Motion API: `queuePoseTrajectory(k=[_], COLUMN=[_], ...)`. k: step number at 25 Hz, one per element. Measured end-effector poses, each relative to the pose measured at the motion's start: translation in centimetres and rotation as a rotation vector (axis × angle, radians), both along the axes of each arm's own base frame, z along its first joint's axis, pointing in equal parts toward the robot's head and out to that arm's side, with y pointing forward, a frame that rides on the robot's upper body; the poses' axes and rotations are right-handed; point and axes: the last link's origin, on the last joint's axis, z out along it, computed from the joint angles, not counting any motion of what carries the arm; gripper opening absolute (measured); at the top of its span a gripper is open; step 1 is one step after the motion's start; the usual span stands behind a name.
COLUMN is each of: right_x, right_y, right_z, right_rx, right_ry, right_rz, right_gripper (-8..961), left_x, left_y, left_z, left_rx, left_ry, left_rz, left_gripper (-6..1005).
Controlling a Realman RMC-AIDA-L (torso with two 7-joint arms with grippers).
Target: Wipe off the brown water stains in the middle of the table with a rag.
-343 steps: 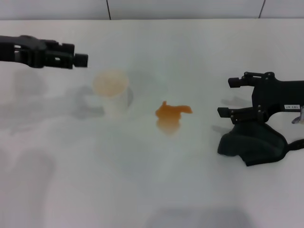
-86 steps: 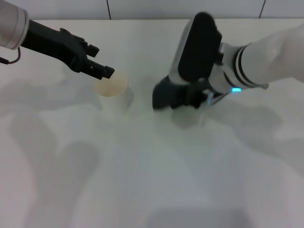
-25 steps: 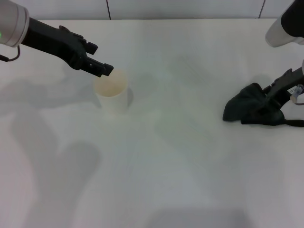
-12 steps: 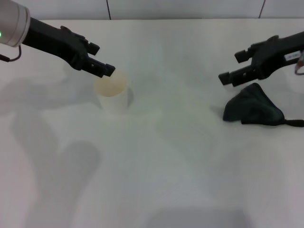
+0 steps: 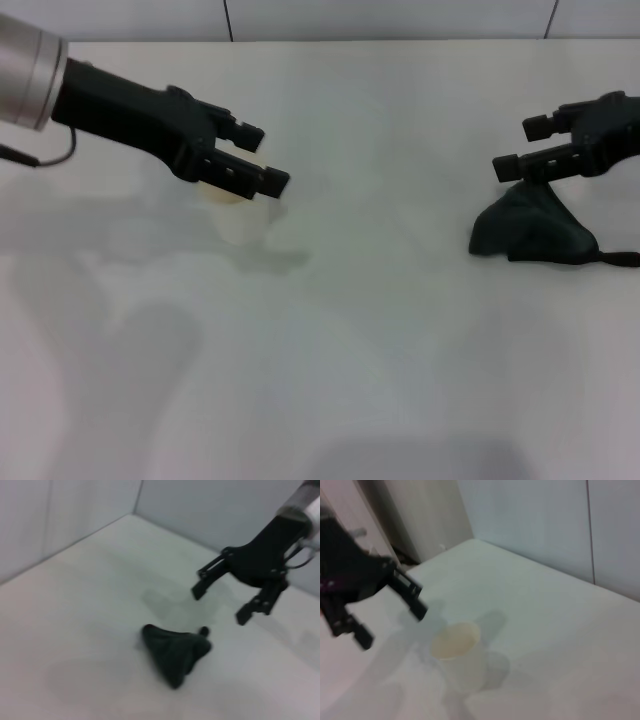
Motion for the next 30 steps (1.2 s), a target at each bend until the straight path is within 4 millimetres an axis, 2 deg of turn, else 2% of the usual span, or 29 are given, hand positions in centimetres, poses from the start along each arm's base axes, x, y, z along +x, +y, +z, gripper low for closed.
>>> queuePoseTrajectory(k=[6,14,17,18,22,30], right_x=[1.6,2.9,3.4,3.5,4.2,5.4], right_y=[-0.7,-1.7,-2.1,-2.2,-2.8,-3.5], right_z=[-0.8,-2.0,-2.3,-2.3,-2.2,-2.4], right_rx=[-0.010,-0.029,-0.042,-0.046,-0.050,-0.016], right_ry=[0.025,0.060,0.054,0.051,0.041,0.006], right_rz=[0.009,0.099,0.133,0.143,0.140,0.196], right_gripper=[858,858,857,857,857,857], left_x=[-2.9,-7.2,-8.1,-9.3,-10.7,-13.0], left_y=[-2.5,-4.8,-5.4,-6.1,-6.9,-8.3], left_z=[-2.4,-4.0,-4.1,-4.1,-3.7,-3.7], left_rx=[-0.072,-0.023,-0.013,0.006,0.053,0.083], left_ry=[-0.149,-0.235,-0.235,-0.227,-0.228,-0.199], left_rz=[0.080,0.199,0.208,0.213,0.228,0.278], left_gripper=[833,833,833,833,833,833])
